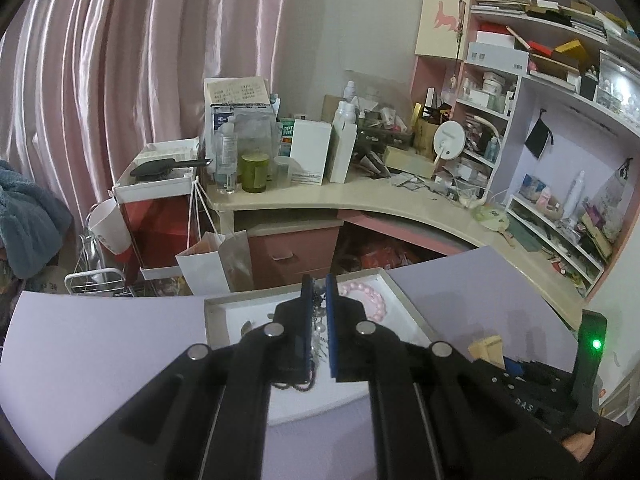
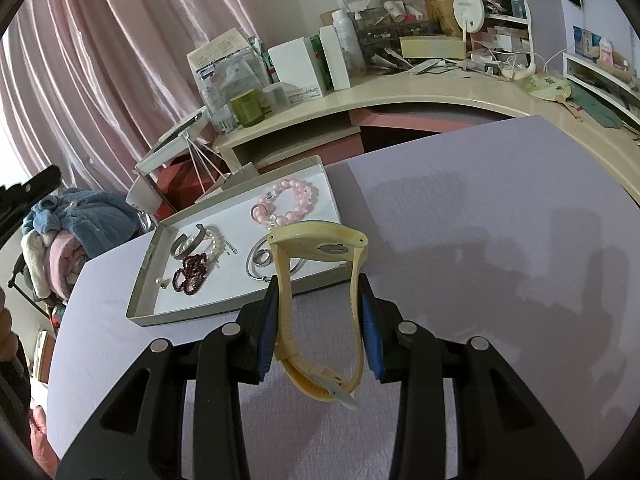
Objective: Organize jewelry
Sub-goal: 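Drop the silver earrings into the tray with the left gripper while the right lifts the watch, then lower the yellow watch into the tray and open the right gripper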
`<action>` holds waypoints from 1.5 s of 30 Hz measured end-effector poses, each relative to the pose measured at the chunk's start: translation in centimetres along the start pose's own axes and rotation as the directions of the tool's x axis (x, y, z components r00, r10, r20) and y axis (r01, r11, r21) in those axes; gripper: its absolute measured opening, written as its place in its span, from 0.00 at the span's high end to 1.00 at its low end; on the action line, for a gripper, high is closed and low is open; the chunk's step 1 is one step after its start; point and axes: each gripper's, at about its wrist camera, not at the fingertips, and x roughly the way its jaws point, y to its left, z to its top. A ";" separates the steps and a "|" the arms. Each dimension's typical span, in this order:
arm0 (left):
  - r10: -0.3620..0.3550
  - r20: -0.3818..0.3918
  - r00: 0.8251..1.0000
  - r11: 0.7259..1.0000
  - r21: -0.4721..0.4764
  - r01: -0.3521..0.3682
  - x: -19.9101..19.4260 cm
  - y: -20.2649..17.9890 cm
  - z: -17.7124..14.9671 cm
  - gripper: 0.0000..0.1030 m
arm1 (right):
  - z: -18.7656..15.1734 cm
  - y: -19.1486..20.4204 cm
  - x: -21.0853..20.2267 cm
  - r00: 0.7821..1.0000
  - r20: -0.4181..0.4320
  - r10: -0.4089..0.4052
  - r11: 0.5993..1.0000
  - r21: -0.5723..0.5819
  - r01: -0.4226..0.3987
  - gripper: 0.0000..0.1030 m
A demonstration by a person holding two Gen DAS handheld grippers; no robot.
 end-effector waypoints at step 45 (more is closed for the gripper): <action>0.192 0.044 0.980 0.972 -0.147 -0.184 -3.0 5.6 -4.8 0.28 | 2.3 5.0 2.1 0.998 0.014 0.054 0.987 -0.151 -0.051 0.63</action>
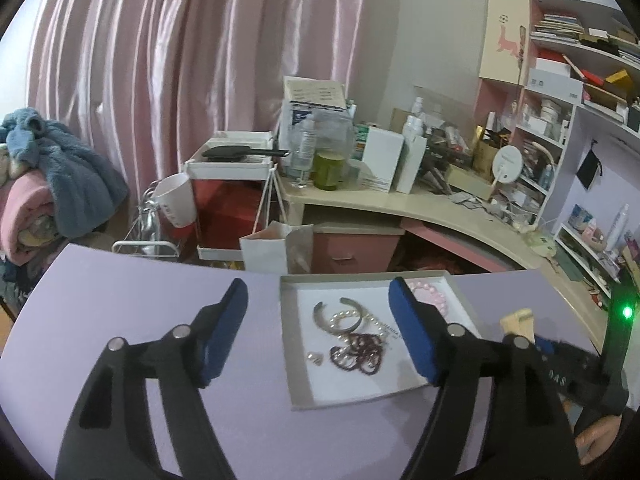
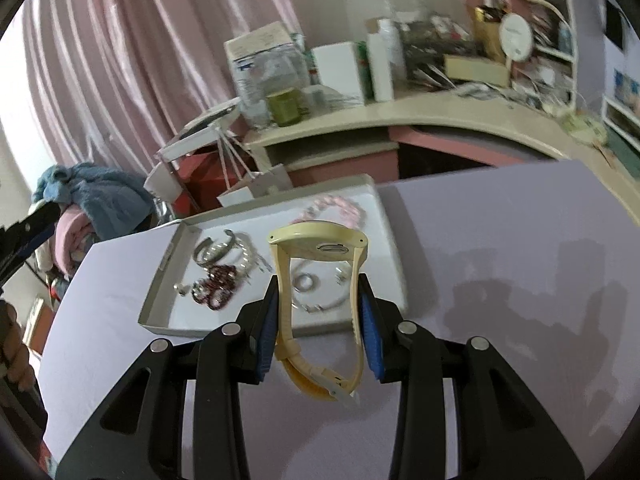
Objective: Organize jewelry
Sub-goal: 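Lower the yellow watch into the tray and open the right gripper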
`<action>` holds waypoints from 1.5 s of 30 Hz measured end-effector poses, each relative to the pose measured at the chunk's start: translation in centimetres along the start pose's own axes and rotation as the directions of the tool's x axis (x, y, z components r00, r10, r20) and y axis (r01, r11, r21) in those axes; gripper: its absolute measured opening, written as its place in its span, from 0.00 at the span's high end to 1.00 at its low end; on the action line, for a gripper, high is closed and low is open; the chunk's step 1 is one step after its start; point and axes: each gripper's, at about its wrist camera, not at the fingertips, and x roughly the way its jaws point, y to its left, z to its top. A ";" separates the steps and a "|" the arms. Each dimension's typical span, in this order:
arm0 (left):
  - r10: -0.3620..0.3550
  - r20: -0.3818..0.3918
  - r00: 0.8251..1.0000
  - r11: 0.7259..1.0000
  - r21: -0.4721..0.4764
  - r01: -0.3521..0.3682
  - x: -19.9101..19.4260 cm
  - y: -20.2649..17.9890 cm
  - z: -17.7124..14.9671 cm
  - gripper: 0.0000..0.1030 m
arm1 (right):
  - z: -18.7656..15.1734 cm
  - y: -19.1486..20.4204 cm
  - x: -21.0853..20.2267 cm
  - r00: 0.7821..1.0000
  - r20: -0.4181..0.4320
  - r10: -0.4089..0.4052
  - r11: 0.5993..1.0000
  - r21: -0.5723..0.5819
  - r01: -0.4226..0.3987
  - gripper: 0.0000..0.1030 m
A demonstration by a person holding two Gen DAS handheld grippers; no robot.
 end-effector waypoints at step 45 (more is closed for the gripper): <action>-0.032 -0.072 0.997 0.999 -0.021 0.030 -1.6 -1.6 -7.2 0.07 | -3.1 -0.1 -1.4 0.997 0.058 -0.050 0.999 0.010 0.049 0.07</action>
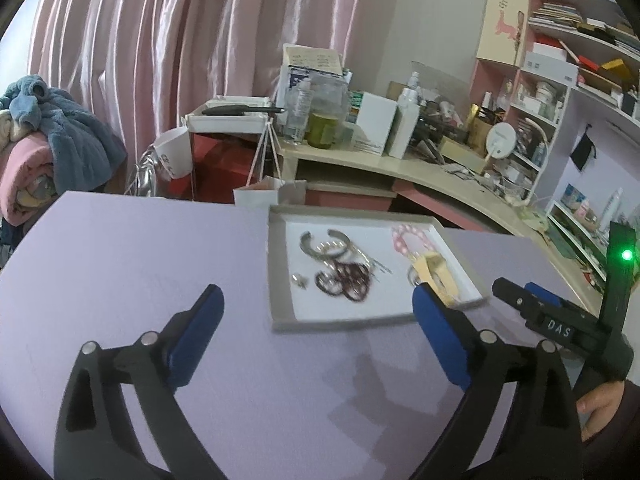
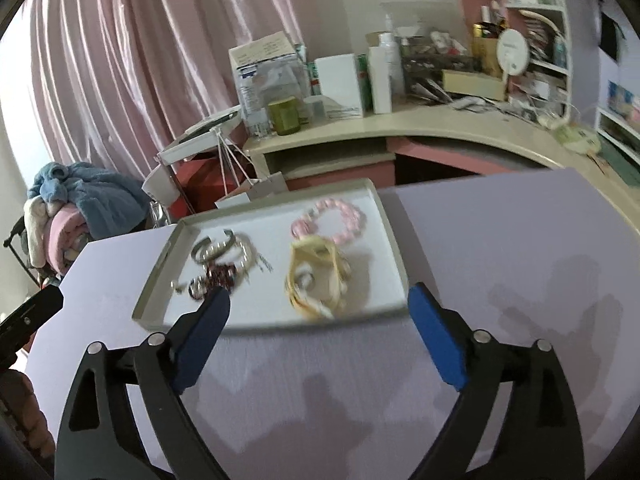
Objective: Organize jewelry
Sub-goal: 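Lower the yellow watch into the tray and open the right gripper, then withdraw both open grippers away from the tray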
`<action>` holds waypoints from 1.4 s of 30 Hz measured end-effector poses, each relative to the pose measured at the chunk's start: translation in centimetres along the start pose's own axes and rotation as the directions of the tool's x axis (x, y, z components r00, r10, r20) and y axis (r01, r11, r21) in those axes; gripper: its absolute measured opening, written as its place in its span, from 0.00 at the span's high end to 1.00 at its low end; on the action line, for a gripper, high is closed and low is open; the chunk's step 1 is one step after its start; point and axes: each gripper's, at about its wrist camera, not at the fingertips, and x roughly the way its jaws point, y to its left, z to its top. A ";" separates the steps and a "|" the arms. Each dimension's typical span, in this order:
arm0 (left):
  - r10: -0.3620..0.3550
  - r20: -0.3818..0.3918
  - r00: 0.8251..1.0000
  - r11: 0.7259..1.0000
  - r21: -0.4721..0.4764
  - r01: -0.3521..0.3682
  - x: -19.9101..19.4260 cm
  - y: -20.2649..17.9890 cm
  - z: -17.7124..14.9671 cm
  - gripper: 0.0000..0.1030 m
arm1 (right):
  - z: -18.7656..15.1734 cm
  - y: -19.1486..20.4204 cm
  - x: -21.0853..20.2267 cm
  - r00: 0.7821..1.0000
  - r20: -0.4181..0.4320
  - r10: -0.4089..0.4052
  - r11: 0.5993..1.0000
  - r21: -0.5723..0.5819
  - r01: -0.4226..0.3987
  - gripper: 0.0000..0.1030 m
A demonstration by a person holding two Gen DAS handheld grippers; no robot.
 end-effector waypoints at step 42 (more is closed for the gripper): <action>-0.060 0.203 0.977 0.998 0.031 0.055 -2.3 -1.8 -5.7 0.03 | -4.6 2.5 -5.5 0.972 0.234 0.025 0.997 -0.078 -0.006 0.01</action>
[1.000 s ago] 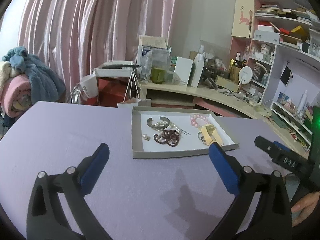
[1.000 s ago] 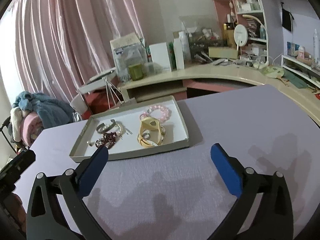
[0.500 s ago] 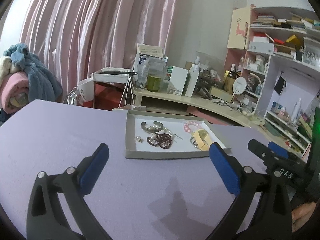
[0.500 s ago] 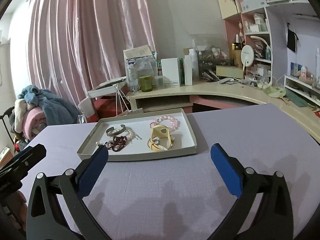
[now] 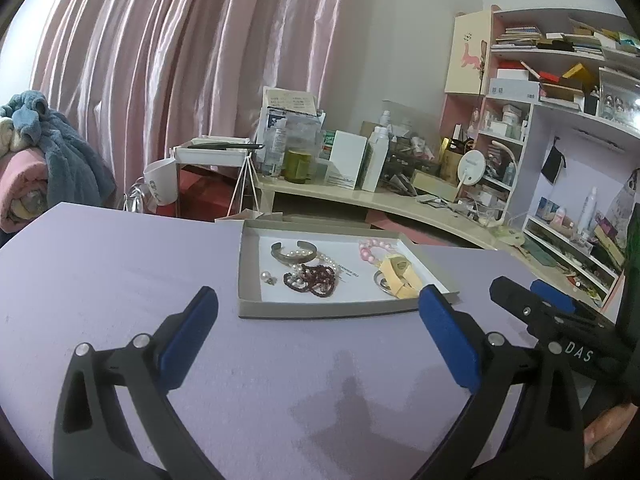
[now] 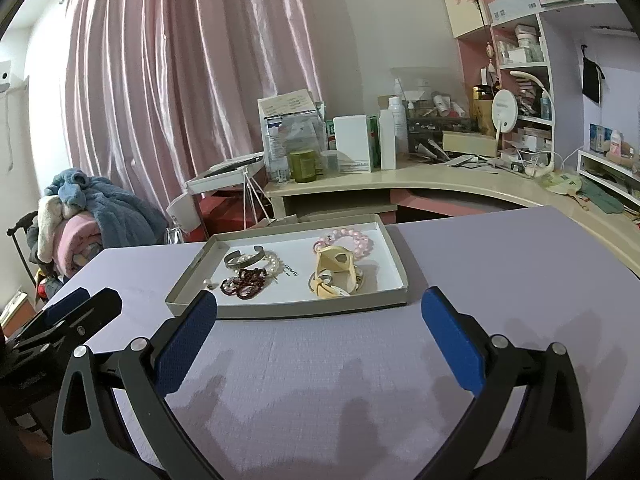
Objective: Organize jewelry
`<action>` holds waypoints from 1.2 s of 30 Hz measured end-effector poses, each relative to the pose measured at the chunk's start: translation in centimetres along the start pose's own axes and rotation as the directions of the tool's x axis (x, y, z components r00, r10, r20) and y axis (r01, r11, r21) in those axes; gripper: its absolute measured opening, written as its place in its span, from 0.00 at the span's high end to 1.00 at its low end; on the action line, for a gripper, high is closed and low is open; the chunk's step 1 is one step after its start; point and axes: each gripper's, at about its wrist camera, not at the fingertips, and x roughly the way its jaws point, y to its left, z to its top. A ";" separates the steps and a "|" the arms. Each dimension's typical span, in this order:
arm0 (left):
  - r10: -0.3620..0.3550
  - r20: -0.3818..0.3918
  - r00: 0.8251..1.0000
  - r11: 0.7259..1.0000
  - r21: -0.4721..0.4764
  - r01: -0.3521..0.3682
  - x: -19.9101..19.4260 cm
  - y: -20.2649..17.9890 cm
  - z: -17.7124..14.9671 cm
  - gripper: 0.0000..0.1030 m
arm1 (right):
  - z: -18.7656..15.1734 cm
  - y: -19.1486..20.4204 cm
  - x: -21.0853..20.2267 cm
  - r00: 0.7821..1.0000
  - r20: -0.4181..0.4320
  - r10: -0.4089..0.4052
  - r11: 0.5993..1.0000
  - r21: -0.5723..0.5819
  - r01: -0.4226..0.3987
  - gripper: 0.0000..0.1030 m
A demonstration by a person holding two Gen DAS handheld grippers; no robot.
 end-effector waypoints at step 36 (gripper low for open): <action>-0.012 -0.034 0.999 1.000 0.028 0.013 1.0 -0.2 -0.1 0.02 | -0.1 0.2 0.1 1.000 -0.004 0.002 1.000 0.006 -0.002 0.01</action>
